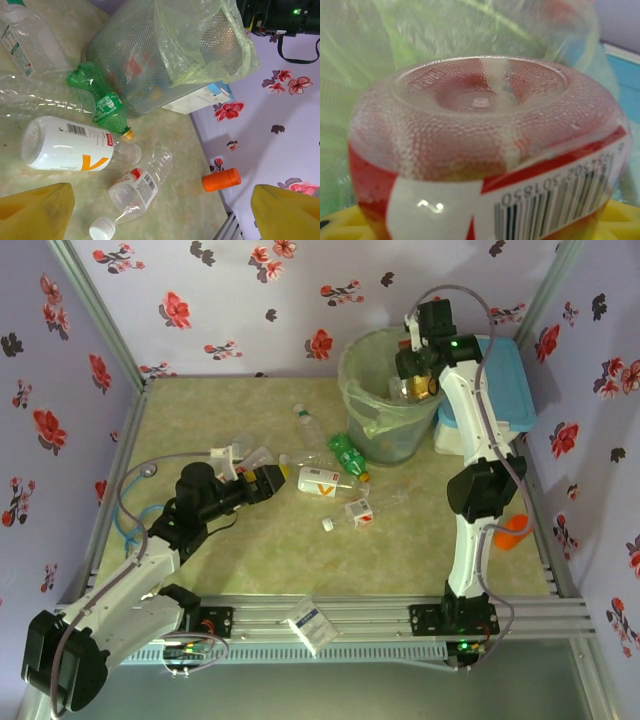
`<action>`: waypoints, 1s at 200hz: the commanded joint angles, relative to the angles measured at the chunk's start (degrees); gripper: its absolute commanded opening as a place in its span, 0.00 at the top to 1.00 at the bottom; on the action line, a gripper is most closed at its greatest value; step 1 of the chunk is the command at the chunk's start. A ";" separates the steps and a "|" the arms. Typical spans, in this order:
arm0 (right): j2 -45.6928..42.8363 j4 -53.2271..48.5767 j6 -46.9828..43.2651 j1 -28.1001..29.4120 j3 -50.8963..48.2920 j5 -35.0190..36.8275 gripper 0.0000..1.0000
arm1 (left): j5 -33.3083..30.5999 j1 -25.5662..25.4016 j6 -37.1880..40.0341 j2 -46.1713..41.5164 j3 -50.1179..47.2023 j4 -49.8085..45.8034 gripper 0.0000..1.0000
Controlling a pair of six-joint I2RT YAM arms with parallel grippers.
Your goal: Put the plastic bottles in the bin
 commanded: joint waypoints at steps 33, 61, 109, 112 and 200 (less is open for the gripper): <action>2.92 -5.40 -2.65 0.29 3.05 2.05 0.05 | -0.50 0.53 1.29 2.69 2.19 -0.67 0.09; 2.47 -4.49 -2.22 0.21 3.17 1.77 0.04 | -0.38 0.52 0.94 3.51 2.45 -0.13 0.09; -0.18 -3.21 -0.85 0.25 3.39 -0.53 0.04 | -0.36 0.56 1.00 3.87 2.41 -0.14 0.09; -0.44 -3.16 -0.69 0.23 3.39 -0.73 0.04 | -0.36 0.49 0.99 3.86 2.36 -0.15 0.09; -13.65 0.69 6.17 0.29 -1.25 -10.78 0.04 | -18.77 1.00 17.39 6.62 14.31 -31.84 0.08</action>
